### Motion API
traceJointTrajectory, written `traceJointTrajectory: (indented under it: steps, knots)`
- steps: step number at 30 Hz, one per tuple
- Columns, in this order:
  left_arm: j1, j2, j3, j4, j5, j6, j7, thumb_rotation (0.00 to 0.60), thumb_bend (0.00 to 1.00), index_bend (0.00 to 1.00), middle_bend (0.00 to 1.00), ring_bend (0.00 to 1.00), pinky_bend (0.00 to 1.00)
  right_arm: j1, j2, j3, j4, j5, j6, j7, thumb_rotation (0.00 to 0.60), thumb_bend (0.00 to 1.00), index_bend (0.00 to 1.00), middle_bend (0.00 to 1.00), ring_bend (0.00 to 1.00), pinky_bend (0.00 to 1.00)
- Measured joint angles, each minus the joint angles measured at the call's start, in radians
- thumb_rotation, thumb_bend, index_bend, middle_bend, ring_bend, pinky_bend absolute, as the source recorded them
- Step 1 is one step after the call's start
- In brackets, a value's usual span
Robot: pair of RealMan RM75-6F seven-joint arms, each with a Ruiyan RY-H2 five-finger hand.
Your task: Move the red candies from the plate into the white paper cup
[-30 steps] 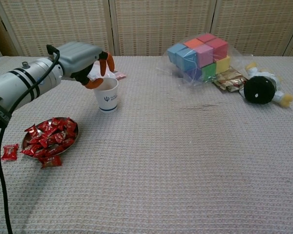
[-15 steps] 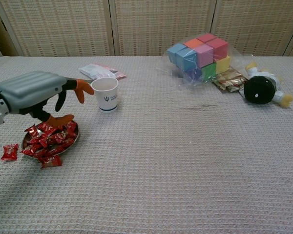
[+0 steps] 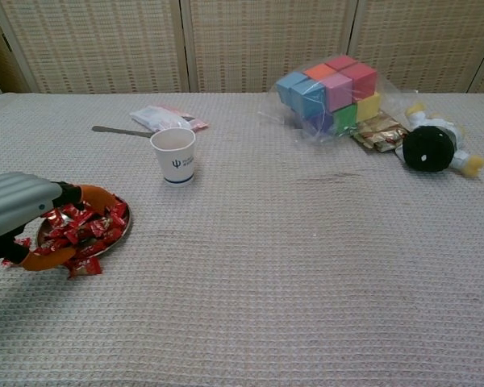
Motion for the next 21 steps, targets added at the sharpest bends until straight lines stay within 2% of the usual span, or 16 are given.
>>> traceJointTrajectory:
  steps: [9,21]
  knots:
    - [-0.004,-0.048,-0.034,0.078,-0.042,-0.05,0.021,0.6,0.38,0.16,0.2,0.26,0.96,-0.001,0.001,0.005,0.002,0.007,0.0,0.003,0.6,0.11,0.0,0.0,0.0,0.0]
    - [-0.012,-0.046,-0.06,0.087,-0.084,-0.097,0.066,0.6,0.38,0.16,0.2,0.25,0.96,0.001,0.0,0.007,0.0,0.012,-0.007,-0.001,0.6,0.11,0.0,0.0,0.0,0.0]
